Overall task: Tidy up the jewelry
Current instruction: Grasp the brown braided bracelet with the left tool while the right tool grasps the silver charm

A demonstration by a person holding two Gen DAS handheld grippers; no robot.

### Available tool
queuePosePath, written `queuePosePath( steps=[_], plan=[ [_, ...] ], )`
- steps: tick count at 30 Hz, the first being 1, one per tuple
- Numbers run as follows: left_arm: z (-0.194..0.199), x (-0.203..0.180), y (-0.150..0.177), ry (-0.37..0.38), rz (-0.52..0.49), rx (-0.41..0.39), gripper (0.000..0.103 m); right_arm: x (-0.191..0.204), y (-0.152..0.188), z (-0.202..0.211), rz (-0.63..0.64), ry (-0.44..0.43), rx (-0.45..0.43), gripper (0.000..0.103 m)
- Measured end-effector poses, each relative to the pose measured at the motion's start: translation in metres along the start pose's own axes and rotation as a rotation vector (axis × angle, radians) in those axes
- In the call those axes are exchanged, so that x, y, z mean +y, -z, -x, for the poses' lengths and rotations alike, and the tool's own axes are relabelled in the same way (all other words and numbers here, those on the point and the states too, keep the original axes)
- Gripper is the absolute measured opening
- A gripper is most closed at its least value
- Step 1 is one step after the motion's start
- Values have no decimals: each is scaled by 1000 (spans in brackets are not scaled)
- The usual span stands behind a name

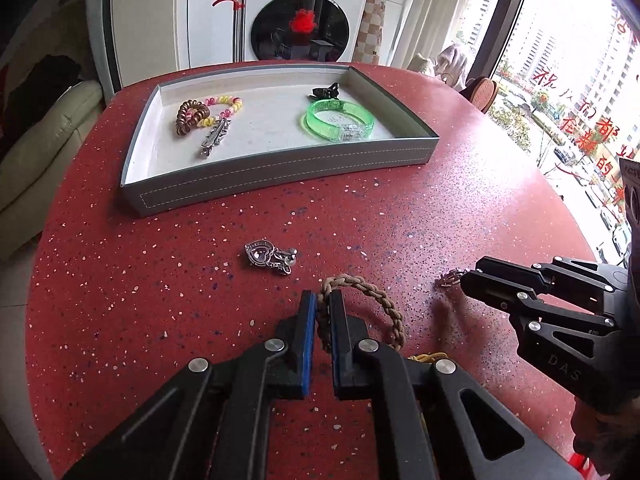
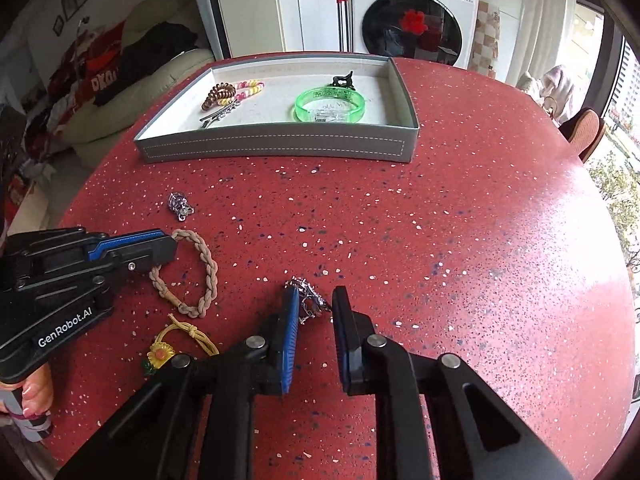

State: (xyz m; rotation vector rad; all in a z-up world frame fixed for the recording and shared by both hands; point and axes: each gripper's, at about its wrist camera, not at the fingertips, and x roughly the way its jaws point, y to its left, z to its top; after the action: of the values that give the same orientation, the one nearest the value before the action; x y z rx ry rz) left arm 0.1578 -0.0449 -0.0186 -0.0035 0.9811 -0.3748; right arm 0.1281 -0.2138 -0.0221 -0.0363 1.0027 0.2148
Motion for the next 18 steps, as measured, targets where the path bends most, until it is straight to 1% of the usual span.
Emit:
queuePosePath(
  steps=[4, 5, 6, 11, 15, 16, 17, 18],
  plan=[
    [13, 9, -1, 30, 19, -30, 25, -3, -2, 7, -28, -20, -11, 17],
    [16, 12, -2, 35, 22, -37, 25, -3, -3, 8, -37, -26, -12, 10],
    [19, 13, -3, 39, 25, -45, 25, -4, -4, 9, -47, -32, -10, 7],
    [32, 22, -8, 50, 33, -79, 25, -4, -9, 11, -63, -37, -15, 7],
    [38, 27, -9, 57, 40, -93, 25, -2, -7, 8, -53, -91, -5, 7],
    [39, 27, -8, 57, 40, -93, 25, 0, -7, 8, -45, -102, -3, 14],
    [40, 28, -7, 58, 41, -92, 25, 2, -6, 6, -37, -102, 0, 23],
    [39, 28, -6, 57, 40, -89, 25, 4, -6, 6, -28, -98, -2, 47]
  ],
)
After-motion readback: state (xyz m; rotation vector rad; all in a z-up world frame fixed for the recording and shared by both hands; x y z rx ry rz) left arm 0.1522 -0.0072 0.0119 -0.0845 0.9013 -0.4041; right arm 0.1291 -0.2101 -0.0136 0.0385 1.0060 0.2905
